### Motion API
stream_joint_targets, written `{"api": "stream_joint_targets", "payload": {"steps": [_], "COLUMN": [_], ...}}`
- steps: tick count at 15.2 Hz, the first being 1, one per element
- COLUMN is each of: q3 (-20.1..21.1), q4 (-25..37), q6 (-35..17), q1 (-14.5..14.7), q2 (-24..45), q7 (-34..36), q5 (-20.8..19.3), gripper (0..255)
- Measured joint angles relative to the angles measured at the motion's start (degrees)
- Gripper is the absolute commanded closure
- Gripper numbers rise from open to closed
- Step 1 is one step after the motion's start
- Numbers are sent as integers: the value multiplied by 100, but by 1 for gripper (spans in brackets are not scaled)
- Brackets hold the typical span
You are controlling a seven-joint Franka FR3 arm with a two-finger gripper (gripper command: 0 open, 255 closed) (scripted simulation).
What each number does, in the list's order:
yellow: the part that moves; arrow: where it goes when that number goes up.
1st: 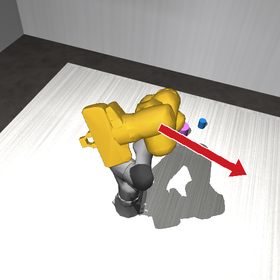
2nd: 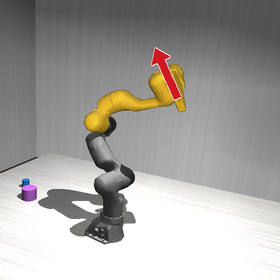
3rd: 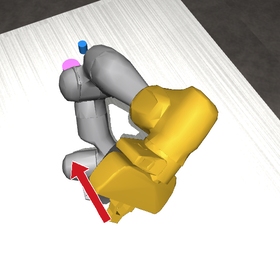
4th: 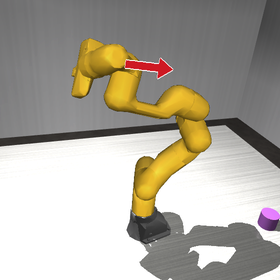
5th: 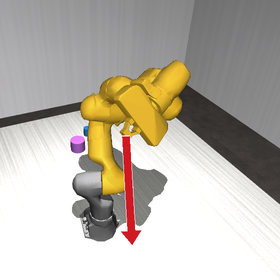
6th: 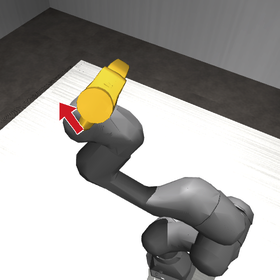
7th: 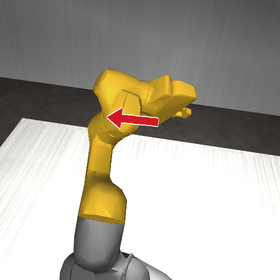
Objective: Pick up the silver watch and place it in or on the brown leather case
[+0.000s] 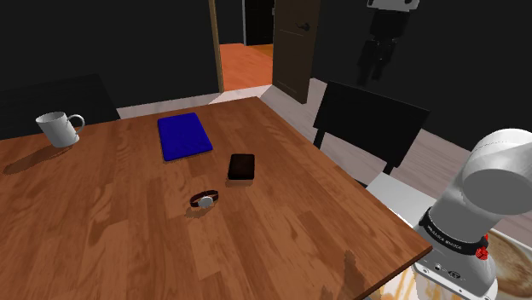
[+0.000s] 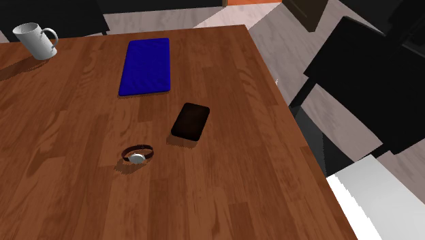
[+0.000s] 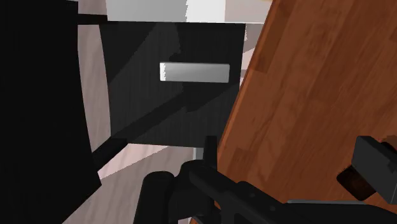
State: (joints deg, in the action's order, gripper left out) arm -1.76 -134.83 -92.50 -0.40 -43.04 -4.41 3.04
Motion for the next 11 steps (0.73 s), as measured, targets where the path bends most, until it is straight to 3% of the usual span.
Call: {"api": "stream_joint_targets", "payload": {"steps": [11], "q3": [635], "q4": [222], "q6": [-1161], "q1": [604], "q2": [1230], "q7": [-198], "q5": [210], "gripper": [0]}}
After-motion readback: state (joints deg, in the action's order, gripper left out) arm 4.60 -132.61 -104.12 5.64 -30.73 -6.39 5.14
